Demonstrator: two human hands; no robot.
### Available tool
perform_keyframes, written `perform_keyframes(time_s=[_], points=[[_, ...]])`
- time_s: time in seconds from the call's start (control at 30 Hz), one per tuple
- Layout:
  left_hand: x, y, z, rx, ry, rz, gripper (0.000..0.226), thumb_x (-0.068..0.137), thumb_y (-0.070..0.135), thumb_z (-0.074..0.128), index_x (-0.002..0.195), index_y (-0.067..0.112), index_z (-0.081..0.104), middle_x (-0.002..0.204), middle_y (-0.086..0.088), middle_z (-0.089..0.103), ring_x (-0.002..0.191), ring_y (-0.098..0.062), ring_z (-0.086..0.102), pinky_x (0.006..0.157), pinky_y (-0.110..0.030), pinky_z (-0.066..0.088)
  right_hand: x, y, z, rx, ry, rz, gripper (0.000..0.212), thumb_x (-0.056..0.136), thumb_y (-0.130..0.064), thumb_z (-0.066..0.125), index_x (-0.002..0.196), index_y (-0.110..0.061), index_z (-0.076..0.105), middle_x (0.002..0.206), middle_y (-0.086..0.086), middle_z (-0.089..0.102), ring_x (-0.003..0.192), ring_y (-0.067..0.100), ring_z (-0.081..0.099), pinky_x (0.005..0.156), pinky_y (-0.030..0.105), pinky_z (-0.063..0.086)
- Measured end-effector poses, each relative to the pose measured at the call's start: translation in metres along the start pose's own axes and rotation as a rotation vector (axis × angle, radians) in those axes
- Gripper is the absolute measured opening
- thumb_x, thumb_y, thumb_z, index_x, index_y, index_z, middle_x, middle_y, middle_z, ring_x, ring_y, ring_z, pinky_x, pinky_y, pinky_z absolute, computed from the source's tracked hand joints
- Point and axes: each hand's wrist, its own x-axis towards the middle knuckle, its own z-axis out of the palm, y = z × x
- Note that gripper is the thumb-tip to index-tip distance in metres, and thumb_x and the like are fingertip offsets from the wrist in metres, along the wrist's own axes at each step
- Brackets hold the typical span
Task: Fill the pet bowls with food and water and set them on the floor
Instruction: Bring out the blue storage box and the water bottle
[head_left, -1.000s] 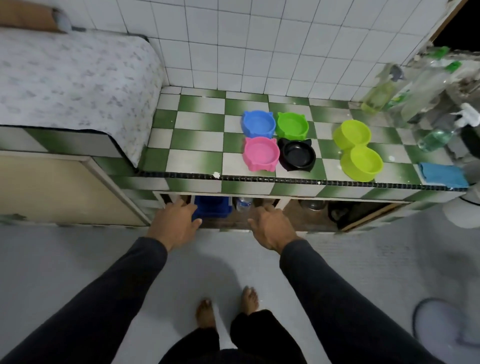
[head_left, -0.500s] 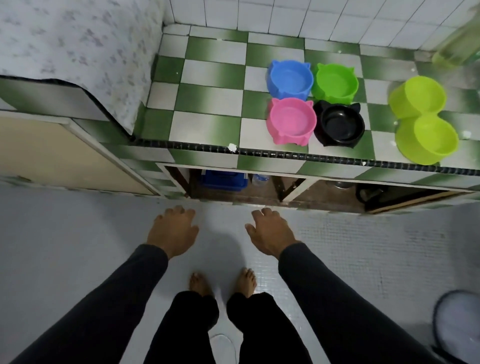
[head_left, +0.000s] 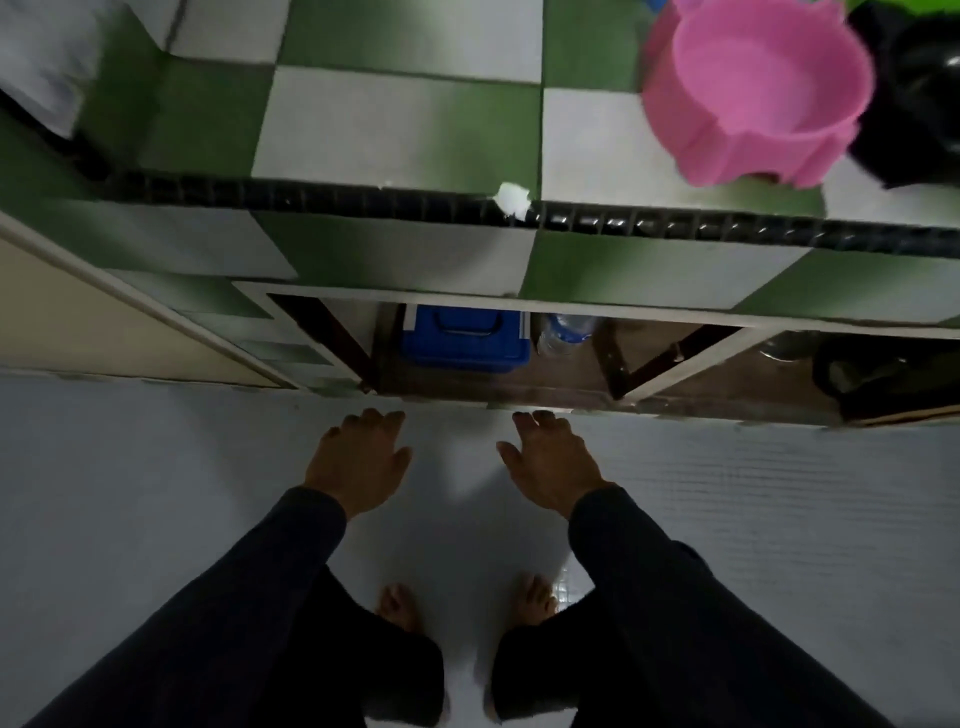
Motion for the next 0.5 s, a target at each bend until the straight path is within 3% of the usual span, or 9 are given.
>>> perform_keyframes(time_s=[0.2, 0.33, 0.5], points=[[0.08, -0.021, 0.078, -0.028, 0.078, 0.0, 0.065, 0.104, 0.048, 0.046, 0.16, 0.018, 0.031, 0.154, -0.01, 0.046, 0.134, -0.03, 0.048, 0.108, -0.044, 0.045, 0.073, 0.031, 0.067, 0.1, 0.033, 0.027, 0.064, 0.102, -0.053, 0.043, 0.156, -0.024, 0.026, 0.158, 0.012, 0.037, 0.14, 0.034, 0.04, 0.113, 0.05, 0.04], [0.123, -0.029, 0.111, -0.107, 0.169, 0.011, 0.064, 0.102, 0.041, 0.053, 0.157, 0.015, 0.035, 0.151, -0.015, 0.047, 0.13, -0.036, 0.05, 0.102, -0.046, 0.048, 0.114, 0.049, 0.096, 0.158, 0.106, 0.042, 0.064, 0.102, -0.046, 0.049, 0.157, -0.021, 0.028, 0.159, 0.01, 0.036, 0.143, 0.032, 0.036, 0.118, 0.047, 0.034], [0.16, -0.034, 0.13, -0.198, 0.245, 0.016, 0.069, 0.102, 0.04, 0.056, 0.16, 0.013, 0.03, 0.153, -0.019, 0.039, 0.135, -0.04, 0.045, 0.108, -0.048, 0.045, 0.154, 0.062, 0.11, 0.187, 0.157, 0.06, 0.065, 0.101, -0.054, 0.045, 0.155, -0.02, 0.032, 0.157, 0.012, 0.036, 0.142, 0.032, 0.036, 0.118, 0.043, 0.033]])
